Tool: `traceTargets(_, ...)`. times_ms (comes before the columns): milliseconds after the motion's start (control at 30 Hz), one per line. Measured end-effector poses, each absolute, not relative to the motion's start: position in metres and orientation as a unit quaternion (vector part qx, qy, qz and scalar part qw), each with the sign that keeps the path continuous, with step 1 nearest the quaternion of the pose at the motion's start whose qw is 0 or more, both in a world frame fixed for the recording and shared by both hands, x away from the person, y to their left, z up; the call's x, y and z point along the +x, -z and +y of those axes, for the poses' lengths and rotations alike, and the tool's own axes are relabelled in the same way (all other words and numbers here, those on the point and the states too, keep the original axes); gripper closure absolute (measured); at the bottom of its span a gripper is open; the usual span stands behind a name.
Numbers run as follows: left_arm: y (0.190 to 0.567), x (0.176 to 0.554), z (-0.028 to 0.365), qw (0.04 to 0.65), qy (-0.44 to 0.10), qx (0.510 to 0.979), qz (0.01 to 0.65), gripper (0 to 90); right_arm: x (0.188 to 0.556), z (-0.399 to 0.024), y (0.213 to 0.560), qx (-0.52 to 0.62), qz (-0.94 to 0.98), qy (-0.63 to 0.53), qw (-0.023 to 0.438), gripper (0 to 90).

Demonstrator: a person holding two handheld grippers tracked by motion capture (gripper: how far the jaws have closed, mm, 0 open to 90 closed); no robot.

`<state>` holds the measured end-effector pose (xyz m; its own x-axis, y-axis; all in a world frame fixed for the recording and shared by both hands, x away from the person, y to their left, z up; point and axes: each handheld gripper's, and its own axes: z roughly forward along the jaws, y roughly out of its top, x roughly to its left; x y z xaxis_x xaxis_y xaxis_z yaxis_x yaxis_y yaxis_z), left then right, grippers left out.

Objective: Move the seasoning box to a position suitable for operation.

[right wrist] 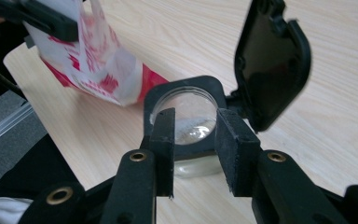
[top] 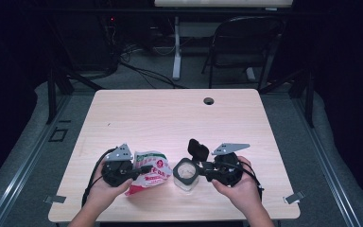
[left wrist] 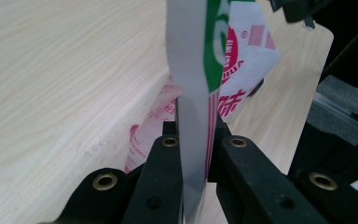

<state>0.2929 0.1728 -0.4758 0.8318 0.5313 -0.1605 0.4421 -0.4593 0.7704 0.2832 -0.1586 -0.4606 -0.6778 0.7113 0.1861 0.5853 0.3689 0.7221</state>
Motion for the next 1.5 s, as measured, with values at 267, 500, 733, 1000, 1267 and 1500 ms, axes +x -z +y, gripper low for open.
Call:
traceTargets(267,0.491,0.287,0.169,0.427,-0.036,0.856,0.289,90.0,0.284,-0.138,0.458,0.364,0.836,-0.405,0.066,68.8)
traceTargets(500,0.494,0.283,0.166,0.430,-0.035,0.854,0.291,90.0,0.285,-0.125,0.461,0.347,0.846,-0.402,0.051,68.9)
traceTargets(733,0.496,0.282,0.164,0.432,-0.028,0.854,0.290,90.0,0.284,-0.115,0.462,0.333,0.850,-0.407,0.030,68.9)
traceTargets(1000,0.496,0.283,0.163,0.432,-0.023,0.855,0.288,90.0,0.280,-0.105,0.460,0.313,0.856,-0.411,0.012,68.6)
traceTargets(1267,0.497,0.282,0.162,0.430,-0.023,0.855,0.287,90.0,0.277,-0.097,0.461,0.303,0.860,-0.410,0.001,68.6)
traceTargets(1500,0.498,0.282,0.161,0.431,-0.021,0.856,0.285,90.0,0.276,-0.090,0.466,0.302,0.863,-0.405,-0.003,67.5)
